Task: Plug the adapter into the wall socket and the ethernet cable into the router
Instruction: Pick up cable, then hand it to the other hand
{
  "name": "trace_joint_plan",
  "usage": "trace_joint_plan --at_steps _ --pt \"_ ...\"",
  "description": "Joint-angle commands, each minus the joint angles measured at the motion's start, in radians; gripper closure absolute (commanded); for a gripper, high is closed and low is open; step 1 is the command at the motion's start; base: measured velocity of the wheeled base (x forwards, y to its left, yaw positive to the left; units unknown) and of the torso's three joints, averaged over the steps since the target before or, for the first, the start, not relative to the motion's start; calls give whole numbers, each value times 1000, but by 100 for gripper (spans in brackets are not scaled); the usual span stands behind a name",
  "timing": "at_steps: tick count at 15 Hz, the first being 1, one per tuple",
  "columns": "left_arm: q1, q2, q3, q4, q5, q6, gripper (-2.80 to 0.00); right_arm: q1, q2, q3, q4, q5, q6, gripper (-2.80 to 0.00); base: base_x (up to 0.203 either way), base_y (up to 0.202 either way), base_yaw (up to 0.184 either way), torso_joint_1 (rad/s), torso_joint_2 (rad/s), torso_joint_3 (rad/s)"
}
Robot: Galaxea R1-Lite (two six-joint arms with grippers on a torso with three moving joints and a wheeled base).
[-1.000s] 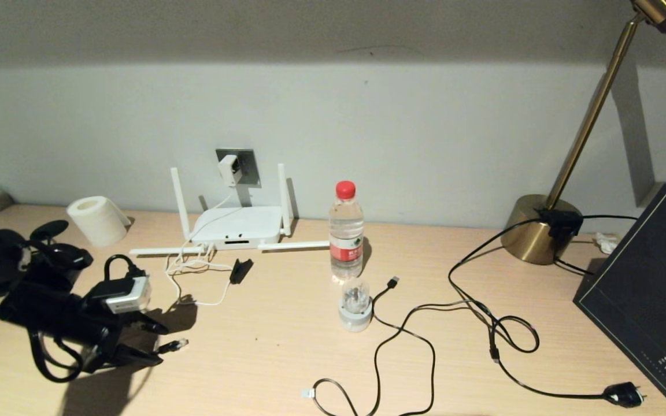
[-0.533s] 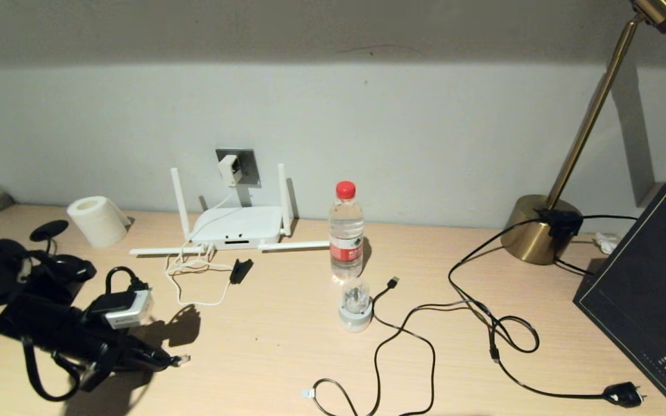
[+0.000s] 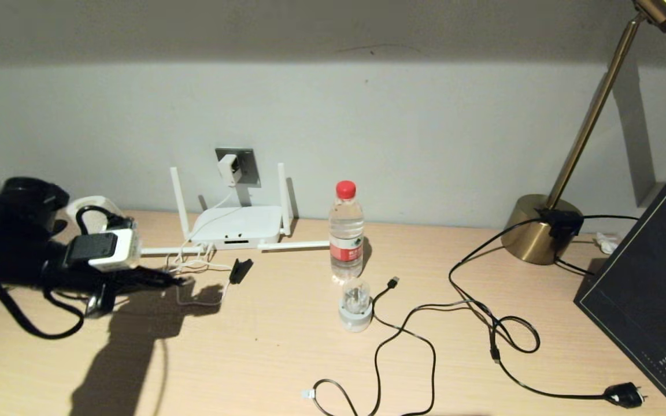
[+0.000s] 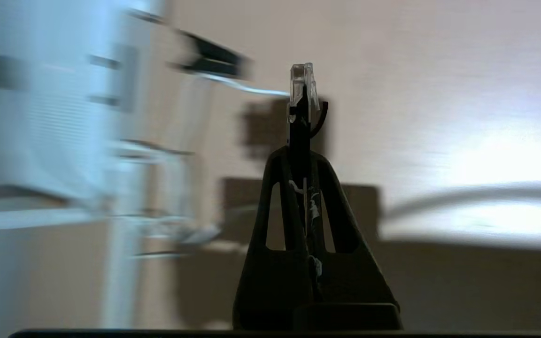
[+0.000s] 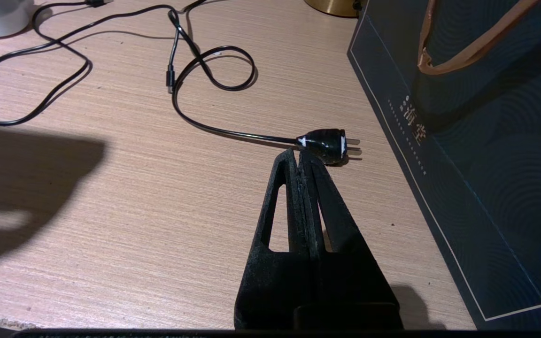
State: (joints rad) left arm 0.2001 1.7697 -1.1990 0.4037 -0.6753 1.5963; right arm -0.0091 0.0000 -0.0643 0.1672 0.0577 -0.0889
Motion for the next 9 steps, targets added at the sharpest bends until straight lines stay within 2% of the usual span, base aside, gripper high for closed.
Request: trace_joint_plan --at_steps 1,4,7,8,9 --pt "-40 -97 30 -138 -3 -15 0 0 2 0 2 1 0 0 0 0 0 0 0 0" --pt "-122 -186 98 -371 87 -63 0 0 2 0 2 1 0 0 0 0 0 0 0 0" --pt "-216 -235 241 -581 167 -219 0 0 2 0 2 1 0 0 0 0 0 0 0 0" --pt "-247 -249 315 -648 202 -296 0 0 2 0 2 1 0 0 0 0 0 0 0 0" --pt "-286 -263 390 -717 246 -399 0 0 2 0 2 1 0 0 0 0 0 0 0 0"
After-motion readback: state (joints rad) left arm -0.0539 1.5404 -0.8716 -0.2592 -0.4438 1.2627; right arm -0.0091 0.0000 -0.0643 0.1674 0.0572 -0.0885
